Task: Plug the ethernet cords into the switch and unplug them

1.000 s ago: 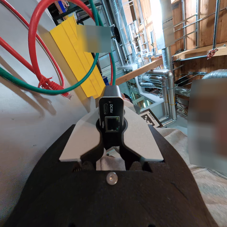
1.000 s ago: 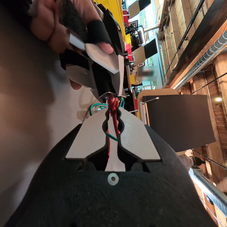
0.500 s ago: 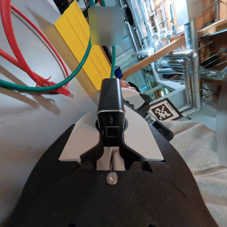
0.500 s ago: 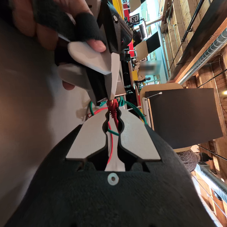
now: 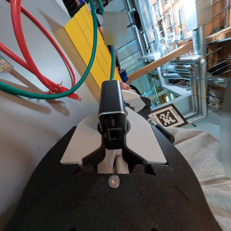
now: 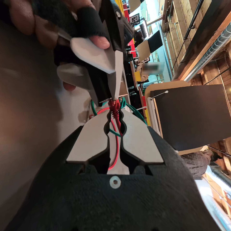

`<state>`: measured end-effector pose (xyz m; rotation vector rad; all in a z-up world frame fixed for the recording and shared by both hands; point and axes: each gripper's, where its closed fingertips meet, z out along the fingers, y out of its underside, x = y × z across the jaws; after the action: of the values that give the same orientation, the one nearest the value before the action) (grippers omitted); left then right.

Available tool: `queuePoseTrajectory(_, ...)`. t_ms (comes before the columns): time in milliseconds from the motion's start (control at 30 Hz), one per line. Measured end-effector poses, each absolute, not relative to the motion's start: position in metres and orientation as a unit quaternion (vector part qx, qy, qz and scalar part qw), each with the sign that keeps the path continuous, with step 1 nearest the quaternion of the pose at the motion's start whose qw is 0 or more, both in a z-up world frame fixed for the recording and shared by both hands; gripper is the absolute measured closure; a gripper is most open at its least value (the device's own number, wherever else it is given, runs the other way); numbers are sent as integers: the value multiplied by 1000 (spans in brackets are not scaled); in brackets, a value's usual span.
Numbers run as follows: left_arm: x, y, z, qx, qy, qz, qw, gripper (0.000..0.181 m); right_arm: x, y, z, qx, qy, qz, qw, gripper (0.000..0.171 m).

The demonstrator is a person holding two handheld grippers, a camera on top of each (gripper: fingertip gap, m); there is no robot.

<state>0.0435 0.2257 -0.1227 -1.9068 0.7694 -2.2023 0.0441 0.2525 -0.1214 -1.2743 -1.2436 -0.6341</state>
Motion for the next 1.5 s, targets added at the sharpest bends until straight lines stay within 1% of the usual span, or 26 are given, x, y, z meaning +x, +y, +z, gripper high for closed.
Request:
queuePoseTrajectory(33, 43, 227, -121, -626, 251, -736, 64, 154, 44, 253, -121, -551, -527, -261, 592, 160)
queuePoseTrajectory(233, 39, 238, -114, -612, 223, -754, 89, 140, 50, 258, -121, -585, -499, -204, 605, 160)
queuePoseTrajectory(300, 36, 245, -111, -607, 207, -760, 101, 138, 55, 260, -120, -597, -486, -189, 609, 161)
queuePoseTrajectory(400, 34, 251, -110, -607, 194, -763, 109, 141, 59, 261, -121, -610, -478, -166, 610, 161)
queuePoseTrajectory(467, 35, 249, -111, -610, 200, -759, 106, 149, 58, 261, -122, -607, -481, -160, 612, 161)
queuePoseTrajectory(633, 34, 252, -113, -618, 195, -753, 115, 151, 50, 258, -127, -601, -496, -146, 609, 160)
queuePoseTrajectory(767, 33, 253, -115, -627, 216, -734, 143, 153, 45, 256, -131, -606, -503, -131, 602, 149)
queuePoseTrajectory(867, 33, 255, -115, -633, 223, -724, 159, 153, 43, 256, -132, -609, -503, -123, 601, 144)
queuePoseTrajectory(1167, 31, 261, -114, -633, 209, -724, 176, 154, 32, 252, -116, -620, -458, -52, 635, 145)
queuePoseTrajectory(1233, 30, 262, -114, -632, 208, -725, 177, 154, 32, 256, -116, -627, -447, -68, 634, 143)
queuePoseTrajectory(1267, 30, 261, -114, -632, 208, -725, 177, 154, 37, 261, -115, -630, -437, -99, 634, 142)
queuePoseTrajectory(1367, 32, 258, -114, -632, 219, -723, 173, 154, 45, 270, -118, -631, -433, -170, 621, 127)
queuePoseTrajectory(1500, 37, 246, -116, -632, 256, -713, 164, 154, 51, 276, -130, -653, -427, -191, 595, 125)
